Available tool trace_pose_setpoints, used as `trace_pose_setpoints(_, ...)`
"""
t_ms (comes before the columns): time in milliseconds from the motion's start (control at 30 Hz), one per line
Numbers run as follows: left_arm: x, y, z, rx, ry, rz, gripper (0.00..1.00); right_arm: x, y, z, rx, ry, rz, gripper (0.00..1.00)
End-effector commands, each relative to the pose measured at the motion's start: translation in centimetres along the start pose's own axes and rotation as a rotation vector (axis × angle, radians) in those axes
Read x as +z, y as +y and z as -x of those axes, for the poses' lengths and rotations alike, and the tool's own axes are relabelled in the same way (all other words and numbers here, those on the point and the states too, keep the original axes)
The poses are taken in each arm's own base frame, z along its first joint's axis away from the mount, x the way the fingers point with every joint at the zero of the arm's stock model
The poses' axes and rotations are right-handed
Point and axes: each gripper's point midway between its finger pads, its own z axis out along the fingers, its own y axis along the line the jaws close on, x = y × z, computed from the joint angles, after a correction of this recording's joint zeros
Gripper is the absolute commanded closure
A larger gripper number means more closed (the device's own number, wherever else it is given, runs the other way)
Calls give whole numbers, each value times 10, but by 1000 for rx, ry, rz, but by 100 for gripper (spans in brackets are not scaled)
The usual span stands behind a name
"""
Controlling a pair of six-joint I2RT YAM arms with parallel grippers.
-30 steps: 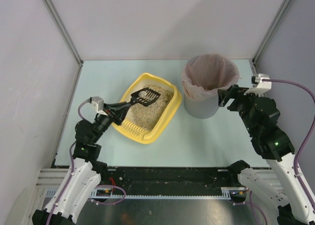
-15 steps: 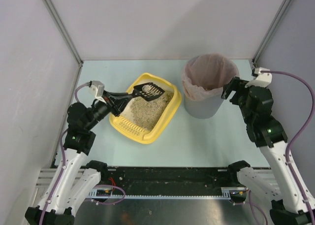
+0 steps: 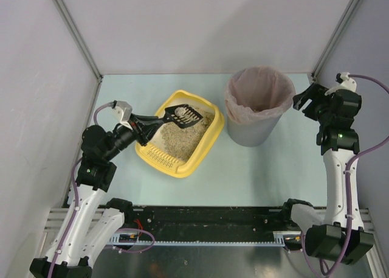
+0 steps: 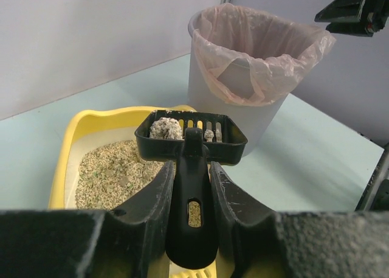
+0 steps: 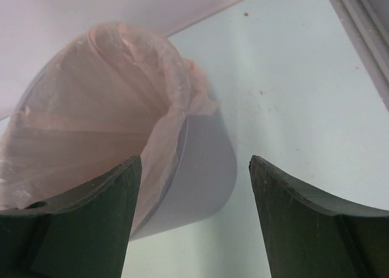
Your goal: Clean the litter box
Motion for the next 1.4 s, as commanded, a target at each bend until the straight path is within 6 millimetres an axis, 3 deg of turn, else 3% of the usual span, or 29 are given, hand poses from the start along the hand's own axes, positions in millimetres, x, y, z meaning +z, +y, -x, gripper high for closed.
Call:
trace_pose_setpoints(0, -2, -5, 7, 75, -27, -27, 100, 2, 34, 32, 20, -63, 189, 24)
trace_pose_setpoints(300, -5, -2, -4, 94, -2, -15, 100, 36, 34, 23, 67, -14, 222, 32)
trace_pose_setpoints(533, -7, -2, -4, 112, -4, -10, 100, 45, 47, 11, 71, 18, 230, 40)
trace_pose_setpoints(600, -7, -2, -2, 121, -11, -10, 100, 48, 42, 5, 74, 33, 198, 42)
trace_pose_setpoints(733, -8, -3, -1, 132, -13, -12, 100, 49, 35, -3, 75, 58, 155, 54)
trace_pose_setpoints(1033, -9, -4, -2, 140, -14, -19, 100, 39, 43, -14, 106, 99, 141, 78)
trace_pose_setpoints(1367, -13, -7, -2, 149, -25, -22, 100, 22, 46, -15, 164, 102, 121, 96)
